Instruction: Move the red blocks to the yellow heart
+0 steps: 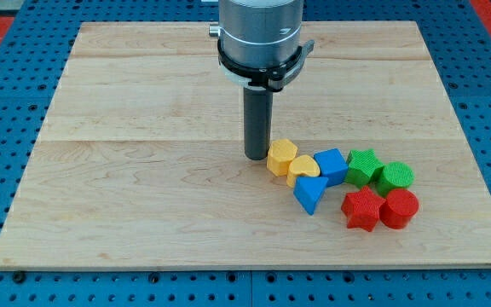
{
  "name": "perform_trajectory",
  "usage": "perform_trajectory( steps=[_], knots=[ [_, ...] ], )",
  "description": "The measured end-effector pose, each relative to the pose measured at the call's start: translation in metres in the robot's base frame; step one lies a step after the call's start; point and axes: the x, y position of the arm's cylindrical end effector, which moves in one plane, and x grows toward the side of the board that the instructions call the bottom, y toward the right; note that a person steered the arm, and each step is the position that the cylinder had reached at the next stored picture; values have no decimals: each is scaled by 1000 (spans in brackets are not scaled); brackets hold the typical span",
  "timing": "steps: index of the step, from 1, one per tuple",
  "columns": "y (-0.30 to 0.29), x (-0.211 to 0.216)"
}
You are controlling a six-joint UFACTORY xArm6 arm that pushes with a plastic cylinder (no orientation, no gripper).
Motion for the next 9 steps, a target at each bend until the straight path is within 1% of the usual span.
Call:
perform_trajectory(
  steps=[3,4,5,6,7,8,9],
  knots=[
    [2,-2],
    [-33,-2],
    [-54,4],
    [-40,82],
    [14,149],
    [63,150],
    [151,125]
  ],
)
